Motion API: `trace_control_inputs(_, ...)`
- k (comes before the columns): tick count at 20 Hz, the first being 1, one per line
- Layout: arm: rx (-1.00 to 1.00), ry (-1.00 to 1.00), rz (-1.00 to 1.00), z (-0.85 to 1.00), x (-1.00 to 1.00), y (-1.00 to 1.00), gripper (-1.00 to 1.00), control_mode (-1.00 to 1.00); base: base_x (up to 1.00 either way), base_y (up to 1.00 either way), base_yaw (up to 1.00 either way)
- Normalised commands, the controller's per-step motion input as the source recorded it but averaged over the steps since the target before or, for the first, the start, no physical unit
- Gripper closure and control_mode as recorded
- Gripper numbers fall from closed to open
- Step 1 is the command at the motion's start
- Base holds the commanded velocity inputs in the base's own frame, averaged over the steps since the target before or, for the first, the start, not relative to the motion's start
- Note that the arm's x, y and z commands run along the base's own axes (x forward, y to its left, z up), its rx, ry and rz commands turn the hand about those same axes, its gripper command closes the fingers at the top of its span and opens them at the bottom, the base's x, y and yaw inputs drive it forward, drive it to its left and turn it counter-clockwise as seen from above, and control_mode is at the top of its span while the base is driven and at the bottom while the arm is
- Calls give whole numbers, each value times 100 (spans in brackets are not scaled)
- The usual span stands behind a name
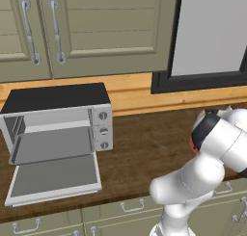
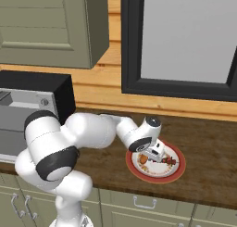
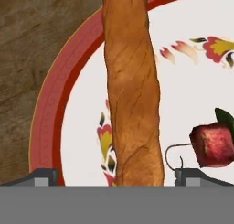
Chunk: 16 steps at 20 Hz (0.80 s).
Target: Pick up the kebab skewer and baguette bread, and place them inside the toaster oven. Close the toaster oven door and start by setting the timer.
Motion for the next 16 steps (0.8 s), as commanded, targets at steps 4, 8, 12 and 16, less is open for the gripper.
trace_control_inputs(4,0,1,0,15,31,0,-100,-100,0,0,0)
trace_control_inputs(8,0,0,0,0,36,0,-100,-100,0,0,0)
trace_control_inputs(12,-1,0,0,-13,8,-16,-100,-100,0,0,0)
trace_control_inputs(16,-3,0,0,-23,0,-6,-100,-100,0,0,0)
